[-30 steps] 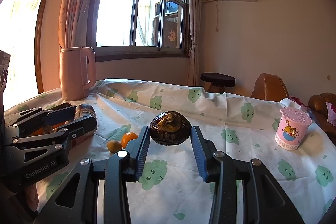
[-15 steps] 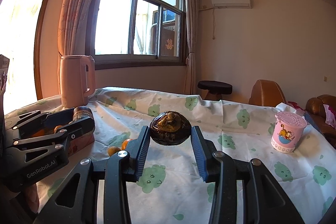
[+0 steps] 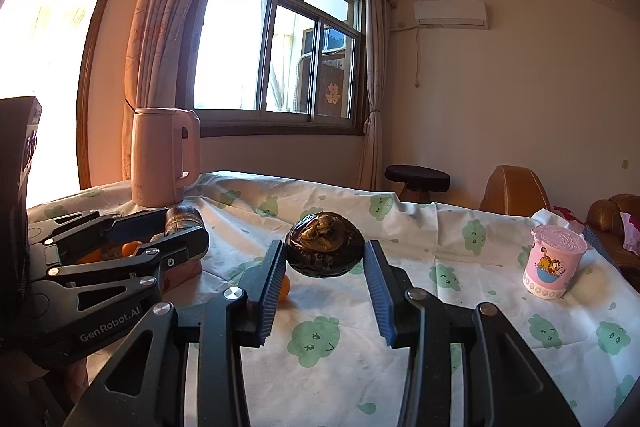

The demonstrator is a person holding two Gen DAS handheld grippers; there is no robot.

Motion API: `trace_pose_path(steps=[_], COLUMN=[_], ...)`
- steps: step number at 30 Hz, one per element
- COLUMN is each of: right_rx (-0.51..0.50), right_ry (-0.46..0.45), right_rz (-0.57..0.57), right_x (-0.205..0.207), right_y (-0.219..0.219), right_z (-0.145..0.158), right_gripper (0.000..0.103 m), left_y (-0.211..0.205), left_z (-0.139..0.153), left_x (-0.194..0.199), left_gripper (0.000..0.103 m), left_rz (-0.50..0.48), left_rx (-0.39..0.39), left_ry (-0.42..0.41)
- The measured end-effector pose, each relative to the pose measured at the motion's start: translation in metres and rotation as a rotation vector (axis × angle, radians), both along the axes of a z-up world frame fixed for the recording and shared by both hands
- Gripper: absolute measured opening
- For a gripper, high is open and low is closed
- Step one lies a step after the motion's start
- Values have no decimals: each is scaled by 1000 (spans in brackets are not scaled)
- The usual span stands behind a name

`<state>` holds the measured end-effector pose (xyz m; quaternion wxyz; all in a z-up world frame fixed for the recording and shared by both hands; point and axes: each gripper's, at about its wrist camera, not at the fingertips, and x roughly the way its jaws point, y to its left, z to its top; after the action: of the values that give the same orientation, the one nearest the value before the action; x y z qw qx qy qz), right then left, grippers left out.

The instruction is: Organize fruits

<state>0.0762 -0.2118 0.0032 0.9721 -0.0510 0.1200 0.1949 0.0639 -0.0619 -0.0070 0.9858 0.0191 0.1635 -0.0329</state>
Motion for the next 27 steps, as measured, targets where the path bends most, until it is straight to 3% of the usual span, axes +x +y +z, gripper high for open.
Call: trace_pose_path(steps=[10,27], right_rx=[-4,-30], right_ry=[9,22], right_rz=[54,185], right_x=[0,0], right_y=[29,94], right_z=[13,19], right_gripper=[42,42], left_y=[26,99], left_z=[1,4], left_x=[-10,-21], left_gripper=[41,41], left_rz=[23,151], left_rx=[-19,-51], left_ry=[14,41])
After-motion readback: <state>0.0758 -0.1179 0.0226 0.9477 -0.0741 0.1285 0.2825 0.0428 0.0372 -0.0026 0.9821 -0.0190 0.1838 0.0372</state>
